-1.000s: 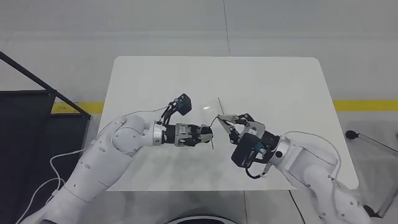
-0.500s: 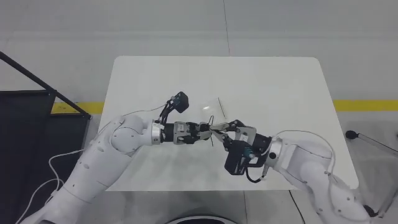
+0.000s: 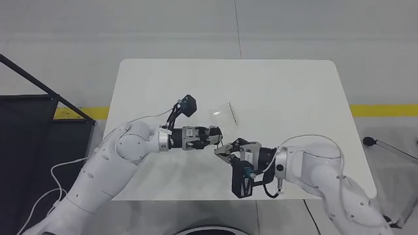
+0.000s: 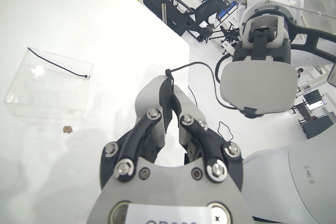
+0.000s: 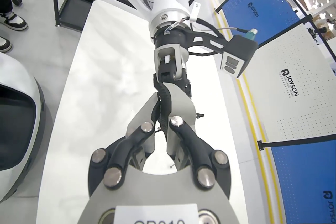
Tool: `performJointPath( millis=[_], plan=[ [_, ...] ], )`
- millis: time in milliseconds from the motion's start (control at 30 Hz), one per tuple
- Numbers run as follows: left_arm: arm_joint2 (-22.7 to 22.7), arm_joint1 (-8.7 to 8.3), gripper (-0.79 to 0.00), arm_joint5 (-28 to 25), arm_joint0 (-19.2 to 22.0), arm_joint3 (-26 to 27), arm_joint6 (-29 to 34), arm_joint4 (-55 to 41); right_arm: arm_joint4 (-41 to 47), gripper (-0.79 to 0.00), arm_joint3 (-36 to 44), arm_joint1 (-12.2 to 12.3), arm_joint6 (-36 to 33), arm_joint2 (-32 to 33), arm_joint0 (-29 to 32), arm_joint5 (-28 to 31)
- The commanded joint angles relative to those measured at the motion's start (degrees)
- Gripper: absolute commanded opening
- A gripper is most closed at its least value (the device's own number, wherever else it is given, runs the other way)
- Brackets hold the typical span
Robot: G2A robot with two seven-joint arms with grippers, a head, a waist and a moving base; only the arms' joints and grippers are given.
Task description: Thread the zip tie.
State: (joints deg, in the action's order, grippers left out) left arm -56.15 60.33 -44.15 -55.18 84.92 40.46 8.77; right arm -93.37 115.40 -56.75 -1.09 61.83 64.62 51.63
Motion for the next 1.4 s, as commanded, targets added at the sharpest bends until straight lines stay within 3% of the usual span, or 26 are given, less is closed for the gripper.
performJointPath(
  millis=[0,667,1067,1367],
  plan=[
    [-0.02,-0.01,-0.785,-0.10,-0.05,0.02,-0.03,0.02,0.51,-0.785,-0.21,-0.09,-0.59,-0.25,-0.35,-0.07],
    [-0.83,-0.03,-0.785,-0.78,-0.64,-0.02,-2.22,-0.03,3.01,-0.785,-0.91,-0.53,-5.32,-2.25,-2.65,2.13],
    [-0.73,0.01,-0.785,-1.06,-0.77,0.50,-2.57,1.89,5.49,-0.785,-0.85,-0.30,0.52,1.48,-0.21,-3.55],
    [-0.21,0.02,-0.785,-1.71,-0.56,0.60,-1.53,2.37,4.42,-0.785,0.37,-0.33,3.10,4.45,3.82,-14.13]
  ],
)
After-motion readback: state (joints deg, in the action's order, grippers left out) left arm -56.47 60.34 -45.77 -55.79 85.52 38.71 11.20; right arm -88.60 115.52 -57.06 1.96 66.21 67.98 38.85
